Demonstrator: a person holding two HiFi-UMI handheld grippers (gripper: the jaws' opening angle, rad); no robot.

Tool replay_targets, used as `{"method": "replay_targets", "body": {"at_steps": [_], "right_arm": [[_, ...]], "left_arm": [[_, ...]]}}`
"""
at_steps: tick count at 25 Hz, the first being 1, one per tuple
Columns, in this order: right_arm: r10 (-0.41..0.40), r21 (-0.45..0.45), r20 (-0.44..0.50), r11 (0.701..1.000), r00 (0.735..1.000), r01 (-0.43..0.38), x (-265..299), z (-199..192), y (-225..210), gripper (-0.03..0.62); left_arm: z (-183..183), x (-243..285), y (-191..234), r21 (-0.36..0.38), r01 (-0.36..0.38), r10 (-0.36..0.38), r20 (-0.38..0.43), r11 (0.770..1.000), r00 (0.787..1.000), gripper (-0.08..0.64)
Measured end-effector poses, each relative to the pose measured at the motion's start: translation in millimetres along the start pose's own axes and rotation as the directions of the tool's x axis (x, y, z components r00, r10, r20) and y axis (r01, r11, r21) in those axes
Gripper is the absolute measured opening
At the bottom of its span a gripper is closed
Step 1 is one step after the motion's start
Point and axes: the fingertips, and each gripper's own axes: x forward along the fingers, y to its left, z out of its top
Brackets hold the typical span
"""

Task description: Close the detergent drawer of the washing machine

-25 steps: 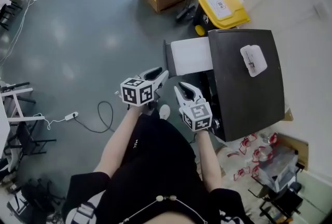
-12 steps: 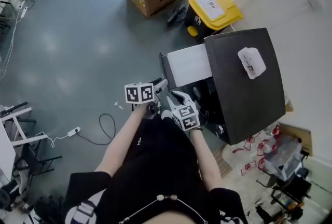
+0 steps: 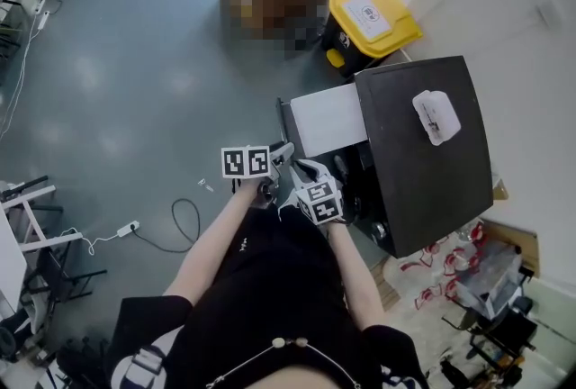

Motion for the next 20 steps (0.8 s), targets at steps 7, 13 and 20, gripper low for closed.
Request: {"method": "replay_targets", "body": {"at_steps": [7, 13, 20], "right_arm": [[0.027, -0.021, -0.039, 0.999, 0.999, -0.028, 6, -9, 2, 0.068], [0.005, -0.026, -0.026, 1.000, 1.000, -0.006, 7, -7, 6, 0.050], [-0.009, -0.016, -0.007, 1.000, 1.000, 0.009, 7, -4, 6, 0.046]], "left_arm": [[-4, 3, 3, -0.014, -0.026, 0.026, -0.002, 1.000, 1.000, 0.110], [-6, 5, 9, -0.057, -0.022, 0.022, -0.004, 0.998, 1.000, 0.110], [-6, 7, 10, -0.038, -0.029, 0.028, -0.017, 0.999, 0.999, 0.109]]}}
